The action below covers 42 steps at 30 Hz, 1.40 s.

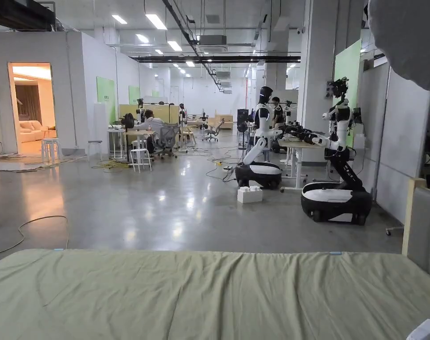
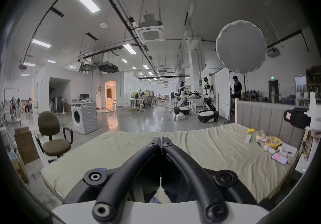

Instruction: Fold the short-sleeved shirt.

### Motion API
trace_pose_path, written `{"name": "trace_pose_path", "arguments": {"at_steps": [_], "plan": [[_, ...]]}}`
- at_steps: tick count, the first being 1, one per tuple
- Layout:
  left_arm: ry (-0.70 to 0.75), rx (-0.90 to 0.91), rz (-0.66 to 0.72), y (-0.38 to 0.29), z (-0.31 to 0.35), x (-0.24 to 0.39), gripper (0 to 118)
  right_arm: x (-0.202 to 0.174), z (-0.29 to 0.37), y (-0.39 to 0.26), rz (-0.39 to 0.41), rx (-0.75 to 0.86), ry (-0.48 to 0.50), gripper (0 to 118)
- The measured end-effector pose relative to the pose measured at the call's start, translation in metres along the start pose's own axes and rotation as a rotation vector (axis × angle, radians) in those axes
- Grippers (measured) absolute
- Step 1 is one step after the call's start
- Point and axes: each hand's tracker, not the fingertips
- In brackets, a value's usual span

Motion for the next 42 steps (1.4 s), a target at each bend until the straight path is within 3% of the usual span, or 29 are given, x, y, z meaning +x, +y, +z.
{"name": "trace_pose_path", "arguments": {"at_steps": [2, 3, 4, 5, 6, 8, 9, 10, 11, 14, 16, 17, 18, 19, 21, 23, 24, 25, 26, 27, 29, 30, 32, 35, 42], "plan": [[-0.017, 0.002, -0.081, 0.002, -0.003, 0.005, 0, -0.004, -0.002, 0.001, 0.039, -0.001, 0.034, 1], [-0.018, -0.005, -0.188, 0.002, -0.005, 0.012, 0, -0.007, -0.005, 0.002, 0.125, 0.007, 0.057, 1], [-0.011, -0.013, -0.364, -0.001, -0.006, 0.023, 0, -0.014, -0.009, 0.001, 0.290, -0.002, 0.086, 1], [0.001, -0.011, -0.594, -0.009, -0.007, 0.035, 0, -0.023, -0.012, -0.004, 0.528, -0.030, 0.094, 1], [0.013, -0.002, -0.922, -0.029, -0.007, 0.046, 0, -0.037, -0.013, -0.018, 0.858, -0.014, 0.077, 1], [0.016, 0.005, -1.406, -0.078, -0.009, 0.056, 0, -0.056, -0.013, -0.057, 1.515, 0.096, 0.103, 1], [-0.014, -0.010, -1.587, -0.104, -0.010, 0.056, 0, -0.053, -0.010, -0.094, 1.731, 0.054, 0.130, 1], [-0.055, -0.039, -1.711, -0.125, -0.009, 0.054, 0, -0.054, -0.005, -0.113, 1.854, 0.070, 0.218, 1], [-0.128, -0.046, -1.768, -0.148, -0.007, 0.052, 0, -0.050, 0.001, -0.130, 1.917, 0.080, 0.318, 1], [-0.376, -0.118, -1.729, -0.171, 0.004, 0.052, 0, -0.051, 0.014, -0.152, 1.816, -0.007, 0.482, 1], [-0.315, -0.100, -1.613, -0.161, 0.006, 0.050, 0, -0.054, 0.014, -0.148, 1.695, -0.040, 0.441, 1], [-0.259, -0.084, -1.489, -0.143, 0.002, 0.052, 0, -0.055, 0.011, -0.136, 1.573, -0.049, 0.386, 1], [-0.183, -0.094, -1.280, -0.121, -0.003, 0.051, 0, -0.057, 0.008, -0.115, 1.402, -0.070, 0.329, 1], [-0.131, -0.120, -1.061, -0.098, -0.006, 0.051, 0, -0.054, 0.003, -0.096, 1.184, -0.103, 0.260, 1], [-0.050, -0.130, -0.461, -0.060, -0.008, 0.032, 0, -0.035, -0.005, -0.065, 0.627, -0.161, 0.115, 1], [-0.111, -0.109, 0.051, -0.042, -0.005, 0.014, 0, -0.004, -0.003, -0.054, 0.122, -0.174, 0.024, 1], [-0.153, -0.107, 0.271, -0.046, -0.003, 0.000, 0, 0.011, 0.002, -0.055, -0.146, -0.175, -0.035, 1], [-0.141, -0.109, 0.386, -0.052, -0.001, -0.007, 0, 0.019, 0.011, -0.065, -0.360, -0.217, -0.054, 1], [-0.106, -0.098, 0.419, -0.057, 0.004, -0.006, 0, 0.026, 0.019, -0.059, -0.389, -0.080, -0.116, 1], [-0.100, -0.056, 0.383, -0.061, 0.010, -0.001, 0, 0.027, 0.021, -0.066, -0.476, -0.152, -0.133, 1], [-0.091, -0.009, 0.211, -0.055, 0.013, 0.008, 0, 0.030, 0.020, -0.057, -0.366, -0.118, -0.117, 1], [-0.103, -0.080, 0.136, -0.053, 0.011, 0.011, 0, 0.023, 0.022, -0.054, -0.288, -0.109, -0.106, 1], [-0.104, -0.098, 0.094, -0.052, 0.011, 0.018, 0, 0.017, 0.022, -0.048, -0.188, -0.104, -0.105, 1], [-0.119, -0.084, 0.169, -0.054, 0.012, 0.013, 0, 0.010, 0.022, -0.047, -0.174, -0.097, -0.077, 1], [-0.108, -0.087, 0.126, -0.051, 0.012, 0.014, 0, 0.003, 0.018, -0.047, -0.101, -0.090, -0.054, 1]]}}
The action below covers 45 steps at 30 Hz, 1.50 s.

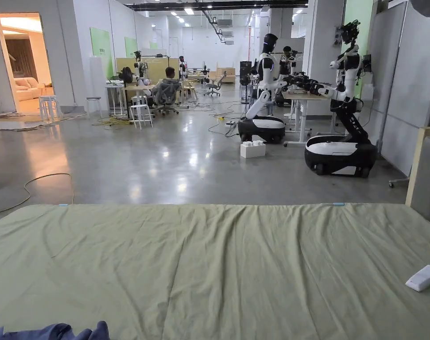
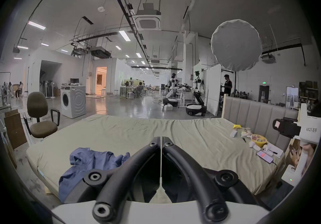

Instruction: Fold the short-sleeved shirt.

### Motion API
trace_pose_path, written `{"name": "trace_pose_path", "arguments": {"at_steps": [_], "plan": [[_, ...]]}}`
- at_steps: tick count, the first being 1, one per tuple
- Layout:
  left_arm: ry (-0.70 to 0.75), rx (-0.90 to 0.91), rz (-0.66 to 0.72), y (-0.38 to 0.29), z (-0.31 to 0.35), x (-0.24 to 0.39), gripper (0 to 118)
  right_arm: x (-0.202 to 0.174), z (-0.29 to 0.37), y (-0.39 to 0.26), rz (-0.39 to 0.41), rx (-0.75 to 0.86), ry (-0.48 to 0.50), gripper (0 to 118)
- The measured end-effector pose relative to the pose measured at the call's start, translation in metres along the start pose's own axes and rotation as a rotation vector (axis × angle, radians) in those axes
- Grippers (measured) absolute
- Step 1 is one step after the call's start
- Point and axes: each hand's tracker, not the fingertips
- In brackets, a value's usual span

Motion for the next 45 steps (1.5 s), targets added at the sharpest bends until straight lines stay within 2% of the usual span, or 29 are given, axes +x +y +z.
{"name": "trace_pose_path", "arguments": {"at_steps": [9, 13, 18, 20, 22, 23, 24, 25, 26, 30, 33, 36, 40, 45], "plan": [[-0.007, 0.002, 0.005, -0.002, -0.002, -0.006, 0, -0.001, -0.001, -0.004, -0.017, -0.029, 0.009, 1], [0.002, 0.003, 0.049, -0.003, 0.001, -0.015, 0, -0.002, 0.000, -0.008, -0.024, -0.050, 0.016, 1], [0.047, -0.082, 0.066, -0.014, 0.006, -0.045, 0, -0.003, -0.004, -0.019, -0.024, -0.089, 0.037, 1], [0.030, -0.160, 0.136, -0.017, 0.004, -0.064, 1, -0.003, -0.006, -0.025, -0.030, -0.113, 0.044, 1], [0.035, -0.177, 0.186, -0.021, 0.000, -0.083, 21, -0.003, -0.008, -0.033, -0.044, -0.140, 0.052, 1], [0.055, -0.176, 0.180, -0.022, -0.003, -0.091, 35, -0.002, -0.010, -0.038, -0.054, -0.163, 0.059, 1], [0.081, -0.194, 0.167, -0.025, -0.011, -0.100, 56, -0.002, -0.012, -0.042, -0.059, -0.184, 0.062, 1], [0.096, -0.226, 0.148, -0.029, -0.019, -0.110, 69, -0.002, -0.014, -0.046, -0.060, -0.200, 0.062, 1], [0.123, -0.250, 0.134, -0.035, -0.030, -0.119, 76, -0.002, -0.016, -0.050, -0.058, -0.218, 0.063, 1], [0.144, -0.412, 0.114, -0.069, -0.095, -0.155, 79, -0.004, -0.024, -0.058, -0.045, -0.271, 0.059, 1], [0.151, -0.547, 0.102, -0.108, -0.154, -0.179, 86, -0.005, -0.030, -0.063, -0.042, -0.308, 0.051, 1], [0.145, -0.682, 0.076, -0.148, -0.205, -0.194, 86, -0.005, -0.035, -0.068, -0.029, -0.345, 0.043, 1], [0.155, -0.746, 0.065, -0.187, -0.249, -0.207, 86, -0.005, -0.039, -0.076, -0.006, -0.389, 0.023, 1], [0.210, -0.832, 0.120, -0.216, -0.275, -0.218, 85, -0.002, -0.044, -0.087, 0.005, -0.448, 0.012, 1]]}}
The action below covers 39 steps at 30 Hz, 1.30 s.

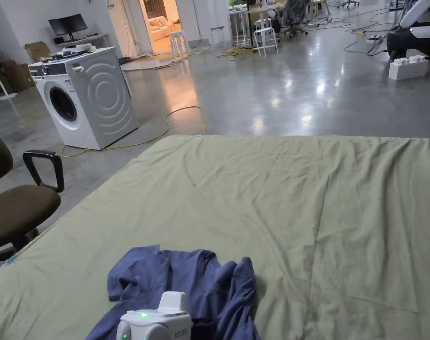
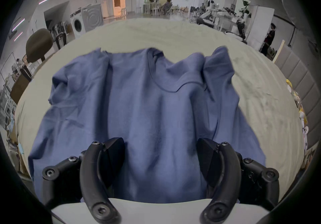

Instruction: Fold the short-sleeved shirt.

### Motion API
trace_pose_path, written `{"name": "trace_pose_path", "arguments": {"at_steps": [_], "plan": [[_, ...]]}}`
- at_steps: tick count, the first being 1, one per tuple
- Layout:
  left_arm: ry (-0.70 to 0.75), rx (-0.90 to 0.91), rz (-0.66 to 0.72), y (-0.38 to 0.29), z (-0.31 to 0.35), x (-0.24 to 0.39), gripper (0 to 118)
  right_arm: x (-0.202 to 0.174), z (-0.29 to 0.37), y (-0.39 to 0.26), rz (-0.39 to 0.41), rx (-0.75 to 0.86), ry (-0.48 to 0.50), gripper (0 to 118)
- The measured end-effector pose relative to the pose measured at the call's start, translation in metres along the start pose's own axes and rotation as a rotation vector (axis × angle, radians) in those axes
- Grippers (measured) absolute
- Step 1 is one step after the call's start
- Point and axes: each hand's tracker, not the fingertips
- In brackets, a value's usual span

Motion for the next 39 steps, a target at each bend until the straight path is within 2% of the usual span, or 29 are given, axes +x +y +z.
{"name": "trace_pose_path", "arguments": {"at_steps": [2, 3, 4, 5, 6, 9, 10, 13, 14, 17, 19, 23, 26, 29, 33, 35, 37, 38, 39], "plan": [[0.018, 0.009, -0.011, 0.001, 0.003, 0.003, 82, 0.000, -0.003, -0.003, 0.005, -0.015, -0.006, 1], [0.059, -0.011, -0.023, 0.004, 0.005, 0.005, 71, 0.002, -0.003, -0.005, 0.005, -0.019, -0.005, 1], [0.050, -0.004, -0.030, 0.006, 0.009, 0.008, 50, 0.003, -0.003, -0.006, 0.003, -0.022, -0.005, 1], [0.042, 0.008, -0.040, 0.009, 0.012, 0.009, 13, 0.004, -0.003, -0.007, -0.002, -0.027, -0.004, 1], [0.058, 0.005, -0.025, 0.012, 0.011, 0.011, 4, 0.005, -0.003, -0.008, -0.006, -0.031, -0.001, 1], [0.049, -0.030, -0.005, 0.018, 0.007, 0.006, 4, 0.007, 0.002, -0.008, -0.004, -0.027, 0.002, 1], [0.024, -0.047, 0.054, 0.025, 0.013, 0.002, 4, 0.008, 0.004, -0.009, -0.002, -0.019, 0.002, 1], [-0.136, 0.160, 0.191, 0.053, 0.058, -0.001, 4, 0.015, 0.004, -0.012, -0.018, -0.018, 0.025, 1], [-0.145, 0.226, 0.190, 0.066, 0.074, 0.008, 4, 0.018, 0.003, -0.013, -0.023, -0.025, 0.031, 1], [-0.231, 0.277, 0.026, 0.094, 0.106, 0.058, 4, 0.024, 0.009, -0.017, -0.046, -0.019, 0.028, 1], [-0.313, 0.301, -0.034, 0.106, 0.117, 0.102, 4, 0.029, 0.017, -0.020, -0.070, -0.004, 0.031, 1], [-0.514, 0.298, -0.170, 0.105, 0.117, 0.233, 4, 0.039, 0.038, -0.025, -0.091, 0.020, -0.007, 1], [-0.630, 0.202, -0.383, 0.069, 0.110, 0.345, 4, 0.053, 0.054, -0.029, -0.109, 0.027, -0.053, 1], [-0.747, 0.103, -0.607, 0.003, 0.112, 0.431, 4, 0.068, 0.070, -0.037, -0.134, 0.029, -0.108, 1], [-0.861, -0.024, -0.734, -0.096, 0.124, 0.477, 4, 0.084, 0.088, -0.047, -0.141, 0.018, -0.160, 1], [-0.883, -0.065, -0.737, -0.135, 0.131, 0.484, 4, 0.086, 0.093, -0.051, -0.141, 0.014, -0.169, 1], [-0.914, -0.016, -0.843, -0.166, 0.144, 0.479, 4, 0.087, 0.093, -0.054, -0.148, 0.007, -0.167, 1], [-0.890, 0.063, -0.938, -0.180, 0.152, 0.479, 6, 0.086, 0.092, -0.055, -0.153, 0.004, -0.163, 1], [-0.855, 0.111, -1.001, -0.190, 0.157, 0.478, 17, 0.084, 0.090, -0.055, -0.159, 0.003, -0.157, 1]]}}
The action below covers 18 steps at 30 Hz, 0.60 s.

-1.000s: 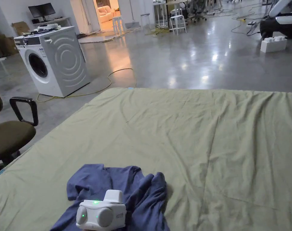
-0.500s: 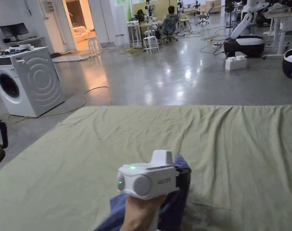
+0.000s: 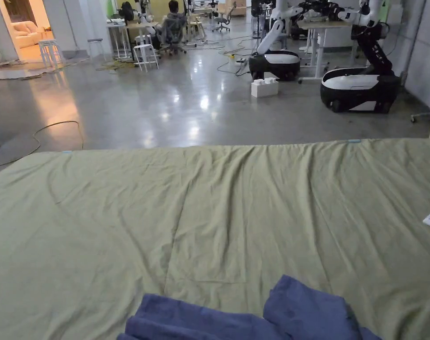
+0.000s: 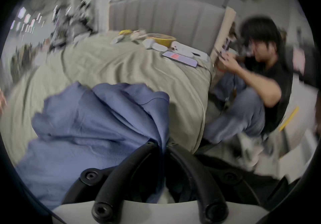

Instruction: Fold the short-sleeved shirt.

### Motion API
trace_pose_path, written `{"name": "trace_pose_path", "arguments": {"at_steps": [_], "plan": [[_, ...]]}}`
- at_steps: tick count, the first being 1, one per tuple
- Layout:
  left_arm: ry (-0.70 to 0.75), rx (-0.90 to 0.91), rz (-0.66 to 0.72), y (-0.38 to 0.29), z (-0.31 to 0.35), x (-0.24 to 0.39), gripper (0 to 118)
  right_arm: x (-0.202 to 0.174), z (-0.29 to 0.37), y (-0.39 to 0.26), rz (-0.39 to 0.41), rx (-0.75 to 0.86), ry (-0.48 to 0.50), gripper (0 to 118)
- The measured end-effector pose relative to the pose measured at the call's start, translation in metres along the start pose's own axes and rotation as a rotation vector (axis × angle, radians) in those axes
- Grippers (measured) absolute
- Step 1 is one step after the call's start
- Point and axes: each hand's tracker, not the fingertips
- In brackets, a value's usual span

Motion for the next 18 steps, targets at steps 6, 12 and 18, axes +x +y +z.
{"name": "trace_pose_path", "arguments": {"at_steps": [6, 12, 18], "plan": [[0.056, 0.131, 0.188, -0.021, 0.086, -0.019, 74, -0.024, -0.003, 0.009, 0.019, 0.037, 0.092, 1], [0.505, 0.338, 0.194, -0.047, 0.262, -0.034, 74, -0.050, -0.006, 0.029, 0.088, 0.122, 0.202, 1], [0.953, 0.544, 0.262, -0.065, 0.383, -0.011, 73, -0.074, 0.004, 0.056, 0.112, 0.218, 0.252, 1]]}}
